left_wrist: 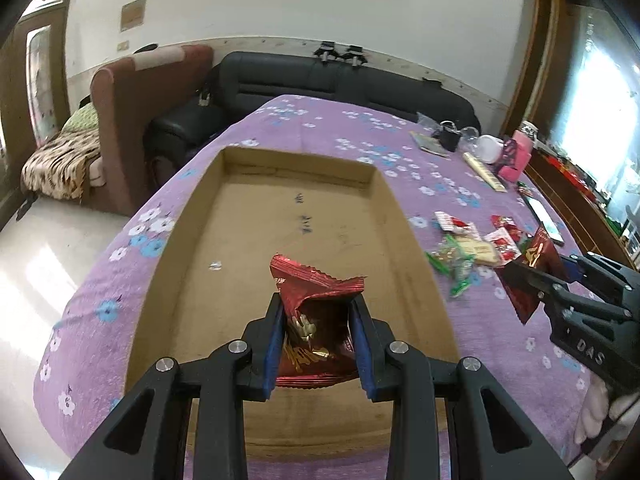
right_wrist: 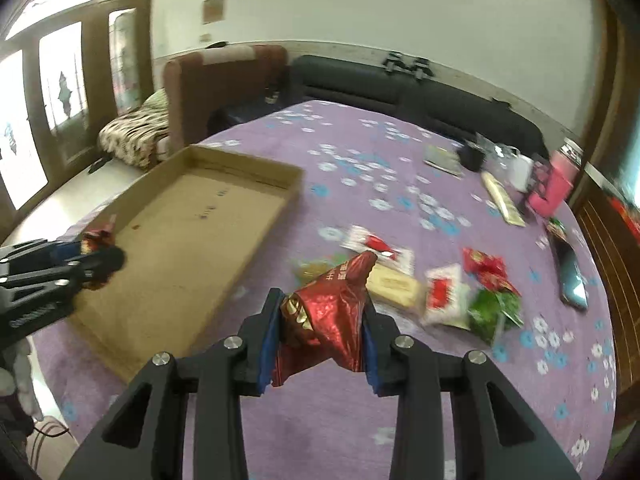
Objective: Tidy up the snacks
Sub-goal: 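Grasp a red foil candy with the right tool while the left tool carries its candy to the box, then open both tools over the cardboard box to drop the red candies, then move both tools away from the box back toward the snacks, then close the right tool on a green snack bag while the left tool grasps another green bag, then carry the green bags in both tools over the cardboard box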
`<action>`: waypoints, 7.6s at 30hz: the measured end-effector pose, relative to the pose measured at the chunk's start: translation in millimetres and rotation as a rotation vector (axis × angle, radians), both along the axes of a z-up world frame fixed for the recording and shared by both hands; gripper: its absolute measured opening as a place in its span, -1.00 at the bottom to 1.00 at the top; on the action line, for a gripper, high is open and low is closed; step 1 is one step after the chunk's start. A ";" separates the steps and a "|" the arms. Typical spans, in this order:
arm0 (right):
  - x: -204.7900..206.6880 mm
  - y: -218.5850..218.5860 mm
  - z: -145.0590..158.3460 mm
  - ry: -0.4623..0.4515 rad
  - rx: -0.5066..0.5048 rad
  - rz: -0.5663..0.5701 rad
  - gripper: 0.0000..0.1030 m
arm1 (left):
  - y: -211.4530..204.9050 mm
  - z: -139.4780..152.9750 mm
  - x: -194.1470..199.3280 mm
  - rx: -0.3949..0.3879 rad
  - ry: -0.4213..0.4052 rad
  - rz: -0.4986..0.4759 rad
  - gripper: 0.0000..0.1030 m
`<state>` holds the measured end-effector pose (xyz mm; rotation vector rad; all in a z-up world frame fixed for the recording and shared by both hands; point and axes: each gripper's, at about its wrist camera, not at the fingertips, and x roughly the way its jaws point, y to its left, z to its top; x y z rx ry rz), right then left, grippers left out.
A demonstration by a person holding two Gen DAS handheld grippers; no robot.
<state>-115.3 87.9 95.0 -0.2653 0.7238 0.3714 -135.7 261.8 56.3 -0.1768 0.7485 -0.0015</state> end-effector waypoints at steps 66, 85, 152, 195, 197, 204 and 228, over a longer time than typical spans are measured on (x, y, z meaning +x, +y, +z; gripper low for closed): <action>-42.1 24.7 37.6 -0.232 -0.042 -0.048 0.09 | -38.0 59.9 -46.3 0.169 -0.189 0.151 0.42; -51.6 -68.0 57.0 -0.312 0.034 -0.225 0.24 | -128.5 73.6 -44.2 0.290 -0.213 0.013 0.47; 117.1 -266.8 -23.4 0.168 0.524 -0.261 -0.32 | -243.6 5.4 128.9 -0.011 0.068 -0.503 0.47; 107.8 -201.5 -62.5 0.223 0.111 -0.161 0.25 | -254.2 -25.3 90.4 -0.051 0.084 -0.603 -0.29; 102.6 -201.4 -62.4 0.228 0.115 -0.165 0.25 | -239.3 -22.3 79.3 -0.068 0.069 -0.584 -0.29; 82.4 -192.2 -65.1 0.207 0.050 -0.188 -0.37 | -192.9 -8.8 54.3 -0.140 0.014 -0.513 -0.28; 70.5 5.8 0.8 0.293 0.279 0.167 -0.39 | 21.7 34.4 73.1 -0.028 -0.052 -0.063 -0.27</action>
